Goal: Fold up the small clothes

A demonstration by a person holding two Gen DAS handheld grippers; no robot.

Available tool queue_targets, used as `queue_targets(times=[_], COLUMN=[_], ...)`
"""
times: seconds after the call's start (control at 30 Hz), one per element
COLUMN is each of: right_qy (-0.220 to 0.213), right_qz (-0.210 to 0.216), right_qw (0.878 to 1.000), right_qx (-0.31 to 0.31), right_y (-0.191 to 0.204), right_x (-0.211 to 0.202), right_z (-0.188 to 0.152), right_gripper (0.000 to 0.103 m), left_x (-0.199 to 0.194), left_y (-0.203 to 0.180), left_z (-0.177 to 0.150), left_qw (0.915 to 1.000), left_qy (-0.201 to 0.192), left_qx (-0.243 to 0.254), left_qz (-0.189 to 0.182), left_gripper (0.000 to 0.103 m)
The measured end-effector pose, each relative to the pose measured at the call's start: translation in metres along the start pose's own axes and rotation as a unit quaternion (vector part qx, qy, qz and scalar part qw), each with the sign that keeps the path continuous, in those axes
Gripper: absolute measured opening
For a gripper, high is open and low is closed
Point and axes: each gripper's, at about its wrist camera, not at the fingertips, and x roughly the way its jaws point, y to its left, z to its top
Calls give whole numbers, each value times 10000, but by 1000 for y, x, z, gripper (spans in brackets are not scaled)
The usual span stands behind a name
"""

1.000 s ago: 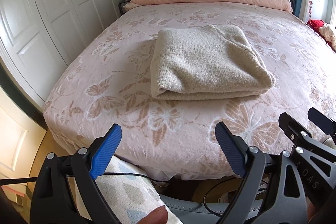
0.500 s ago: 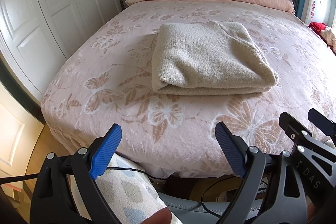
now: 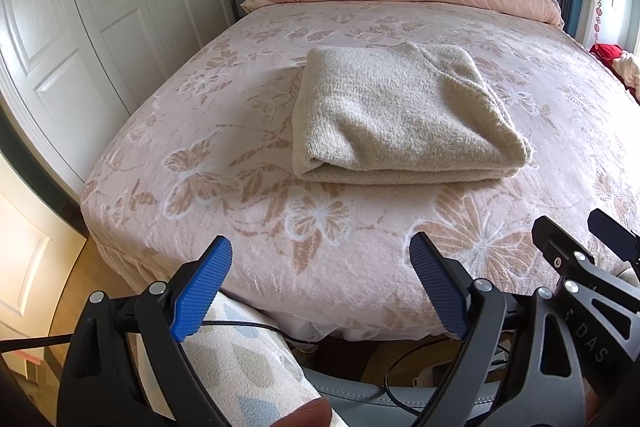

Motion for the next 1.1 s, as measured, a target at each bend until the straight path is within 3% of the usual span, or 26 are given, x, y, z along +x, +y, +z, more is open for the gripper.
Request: queue_targets(times=[1.1], right_qy=[24], right_qz=[-162], right_qw=[9999], right_qx=[38], right_y=[3], right_x=[0], right_z=[0], right_gripper=[67], left_x=[-2], left_y=[-3], left_z=[2], left_qw=[9997], left_qy=[-99], left_qx=[-8], left_qz=[242], left_gripper=[88])
